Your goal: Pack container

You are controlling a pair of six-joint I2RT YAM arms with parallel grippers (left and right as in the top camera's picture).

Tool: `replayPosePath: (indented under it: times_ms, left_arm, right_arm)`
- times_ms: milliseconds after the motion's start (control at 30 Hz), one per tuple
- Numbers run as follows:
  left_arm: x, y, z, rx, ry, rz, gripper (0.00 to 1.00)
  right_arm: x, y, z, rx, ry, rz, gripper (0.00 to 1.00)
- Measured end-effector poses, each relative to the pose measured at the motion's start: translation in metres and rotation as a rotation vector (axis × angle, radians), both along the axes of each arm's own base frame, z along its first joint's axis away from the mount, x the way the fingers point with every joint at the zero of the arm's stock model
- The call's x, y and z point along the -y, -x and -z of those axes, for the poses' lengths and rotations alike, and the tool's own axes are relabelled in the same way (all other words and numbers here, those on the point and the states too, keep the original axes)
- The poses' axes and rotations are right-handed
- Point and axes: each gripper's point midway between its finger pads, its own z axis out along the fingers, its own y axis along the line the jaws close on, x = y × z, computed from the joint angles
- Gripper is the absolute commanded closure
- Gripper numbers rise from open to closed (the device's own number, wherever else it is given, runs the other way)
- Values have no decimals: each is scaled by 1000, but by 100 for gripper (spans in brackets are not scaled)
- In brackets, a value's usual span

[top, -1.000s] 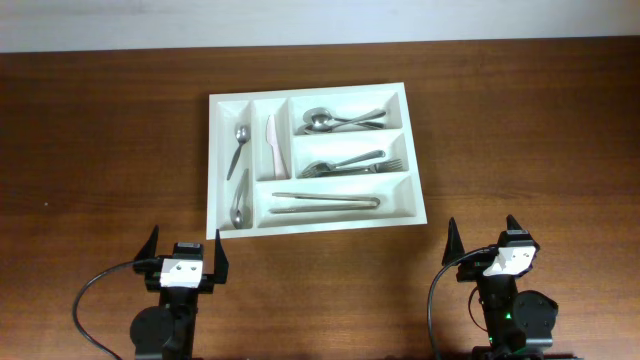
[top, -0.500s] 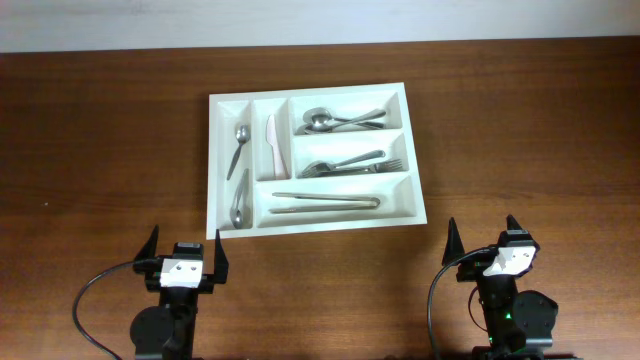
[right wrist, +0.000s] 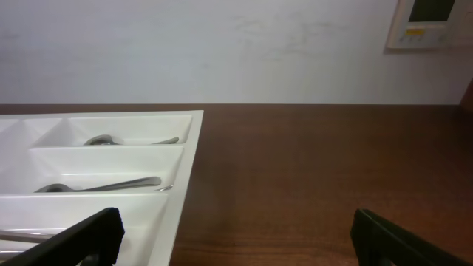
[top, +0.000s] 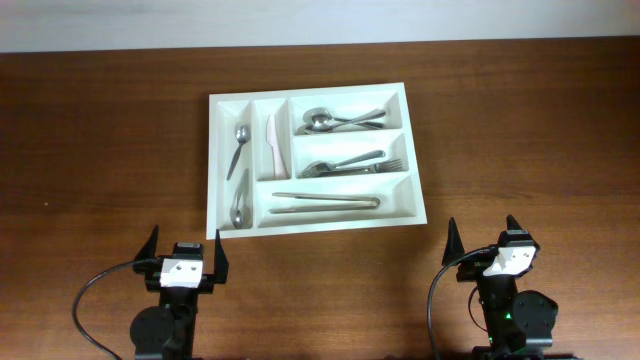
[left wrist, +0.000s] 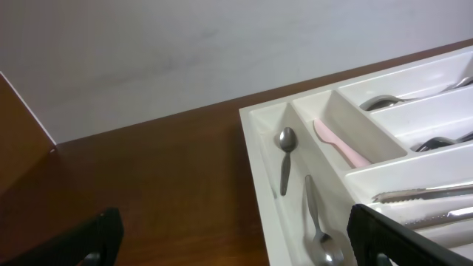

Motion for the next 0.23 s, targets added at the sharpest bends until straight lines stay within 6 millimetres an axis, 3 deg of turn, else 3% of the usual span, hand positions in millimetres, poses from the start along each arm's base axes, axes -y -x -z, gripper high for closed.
replayPosePath:
  times_ms: [233]
  left_arm:
    - [0,0,0,0,0,0,1]
  right_arm:
    - [0,0,0,0,0,0,1]
